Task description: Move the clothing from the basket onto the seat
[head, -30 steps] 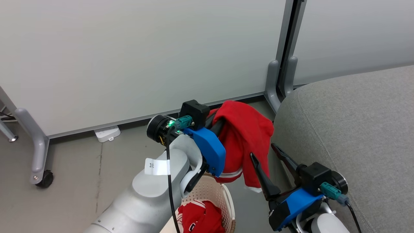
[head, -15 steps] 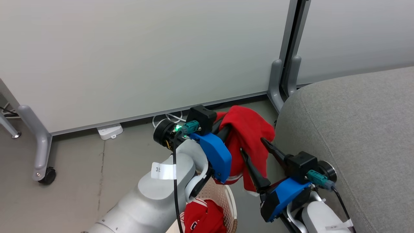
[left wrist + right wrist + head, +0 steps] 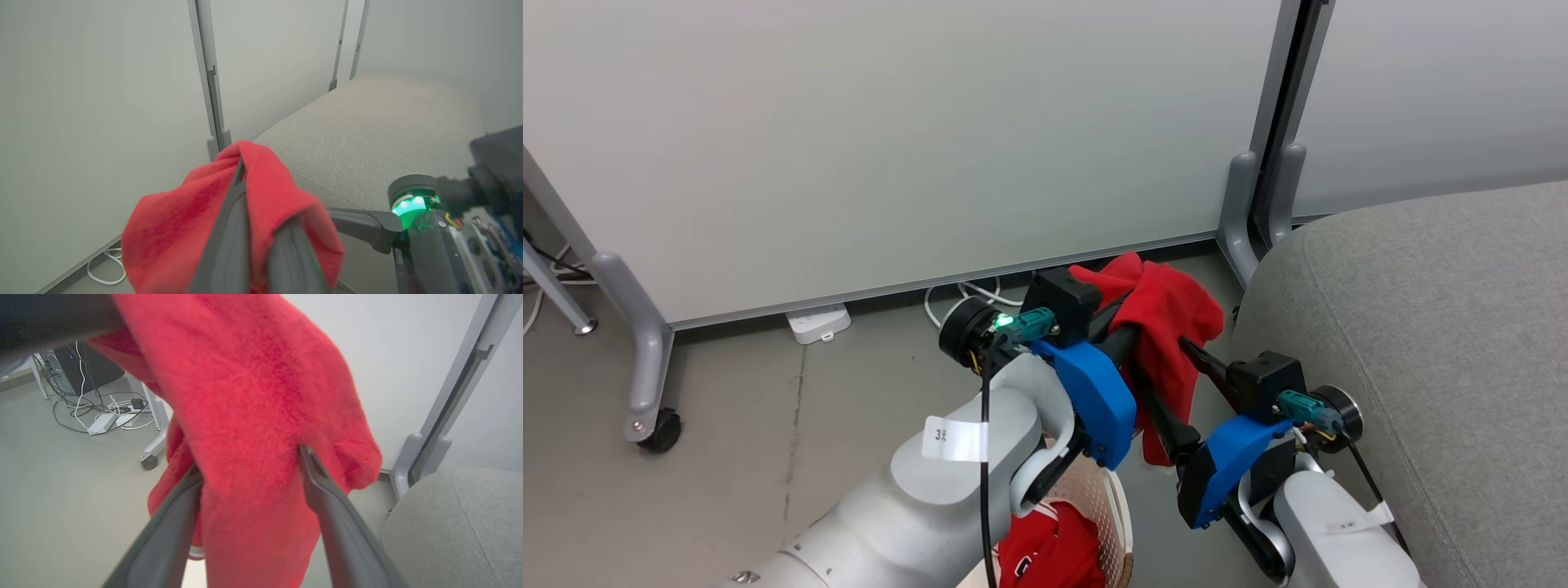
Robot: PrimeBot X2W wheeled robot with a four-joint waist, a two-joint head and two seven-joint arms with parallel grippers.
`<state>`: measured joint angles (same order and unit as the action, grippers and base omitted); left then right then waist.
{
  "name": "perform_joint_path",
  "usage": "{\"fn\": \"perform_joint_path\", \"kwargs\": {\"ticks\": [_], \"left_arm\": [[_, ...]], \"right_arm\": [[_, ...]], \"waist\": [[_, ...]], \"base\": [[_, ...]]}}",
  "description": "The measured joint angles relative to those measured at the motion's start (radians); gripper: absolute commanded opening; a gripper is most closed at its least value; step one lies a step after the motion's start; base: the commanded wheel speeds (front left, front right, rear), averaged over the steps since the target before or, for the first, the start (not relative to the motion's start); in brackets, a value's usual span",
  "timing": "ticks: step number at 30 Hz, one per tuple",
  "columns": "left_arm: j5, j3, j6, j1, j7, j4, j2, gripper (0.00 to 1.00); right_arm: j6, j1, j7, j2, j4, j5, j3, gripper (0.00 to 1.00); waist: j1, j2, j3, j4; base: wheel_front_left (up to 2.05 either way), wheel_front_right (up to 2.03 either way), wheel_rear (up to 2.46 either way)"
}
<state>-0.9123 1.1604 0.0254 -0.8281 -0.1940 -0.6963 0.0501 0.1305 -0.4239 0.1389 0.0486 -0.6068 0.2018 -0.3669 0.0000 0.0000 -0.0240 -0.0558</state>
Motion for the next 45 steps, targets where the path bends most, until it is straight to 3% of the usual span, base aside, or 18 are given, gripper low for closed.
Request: {"fn": "perform_joint_path", "kwargs": {"ticks": [2, 3, 5, 30, 31, 33, 34, 38, 45], "left_arm": [[-0.009, 0.014, -0.003, -0.005, -0.003, 0.009, 0.001, 0.00], [-0.014, 0.018, -0.004, -0.006, -0.003, 0.013, 0.000, 0.00], [-0.023, 0.026, -0.008, -0.011, -0.007, 0.017, 0.000, 0.00], [-0.074, 0.070, -0.017, -0.022, -0.047, -0.053, 0.000, 0.00], [-0.077, 0.070, -0.018, -0.023, -0.051, -0.054, 0.000, 0.08], [-0.080, 0.070, -0.020, -0.024, -0.056, -0.055, 0.000, 0.62], [-0.079, 0.069, -0.020, -0.024, -0.057, -0.054, 0.000, 0.97], [-0.043, 0.036, -0.016, -0.010, -0.066, -0.040, 0.001, 1.00], [0.153, -0.157, 0.002, 0.141, -0.068, 0.133, 0.051, 1.00]], "right_arm": [[0.000, -0.016, 0.003, 0.000, -0.026, 0.018, -0.013, 1.00], [0.000, -0.023, 0.003, 0.000, -0.038, 0.031, -0.021, 0.48], [0.000, -0.033, 0.011, 0.000, -0.057, 0.044, -0.037, 0.00], [0.000, -0.048, 0.049, 0.000, -0.102, 0.099, -0.090, 0.00], [0.000, -0.048, 0.049, 0.000, -0.102, 0.099, -0.090, 0.00], [0.000, -0.048, 0.052, 0.000, -0.102, 0.106, -0.086, 0.00], [0.000, -0.049, 0.053, 0.000, -0.102, 0.110, -0.079, 0.00], [0.000, -0.063, 0.061, 0.000, -0.107, 0.109, -0.048, 0.00], [0.000, -0.069, 0.069, 0.000, -0.107, 0.091, -0.010, 0.00]], "waist": [[0.0000, 0.0000, -0.001, 0.003], [0.0000, 0.0000, -0.001, 0.005], [0.0000, 0.0000, -0.002, 0.007], [0.0000, 0.0000, -0.004, -0.018], [0.0000, 0.0000, -0.004, -0.018], [0.0000, 0.0000, -0.003, -0.018], [0.0000, 0.0000, -0.002, -0.019], [0.0000, 0.0000, 0.003, -0.018], [0.0000, 0.0000, 0.018, -0.011]], "base": [[0.00, 0.00, 0.00], [0.00, 0.00, 0.00], [0.00, 0.00, 0.00], [0.00, 0.00, 0.00], [0.00, 0.00, 0.00], [0.00, 0.00, 0.00], [0.00, 0.00, 0.00], [0.00, 0.00, 0.00], [0.00, 0.00, 0.00]]}}
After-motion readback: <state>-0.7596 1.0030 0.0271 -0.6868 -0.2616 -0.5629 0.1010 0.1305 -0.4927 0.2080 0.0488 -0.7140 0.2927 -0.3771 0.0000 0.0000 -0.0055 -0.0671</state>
